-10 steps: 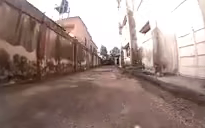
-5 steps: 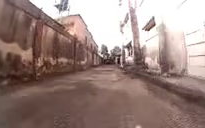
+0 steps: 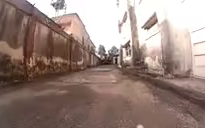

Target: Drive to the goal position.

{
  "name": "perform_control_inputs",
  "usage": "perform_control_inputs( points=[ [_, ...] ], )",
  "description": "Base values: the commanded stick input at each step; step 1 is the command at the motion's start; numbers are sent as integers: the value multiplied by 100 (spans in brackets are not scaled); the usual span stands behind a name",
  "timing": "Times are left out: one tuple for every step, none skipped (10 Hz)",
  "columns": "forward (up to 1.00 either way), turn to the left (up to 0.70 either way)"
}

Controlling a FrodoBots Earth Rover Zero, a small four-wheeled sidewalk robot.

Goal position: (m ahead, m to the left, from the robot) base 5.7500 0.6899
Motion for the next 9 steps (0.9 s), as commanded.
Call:
perform_control_inputs(
  points=[
    [65,-6],
    [65,-22],
    [65,-24],
    [65,0],
    [65,0],
    [65,1],
    [65,1],
    [65,1],
    [65,1]
  ],
)
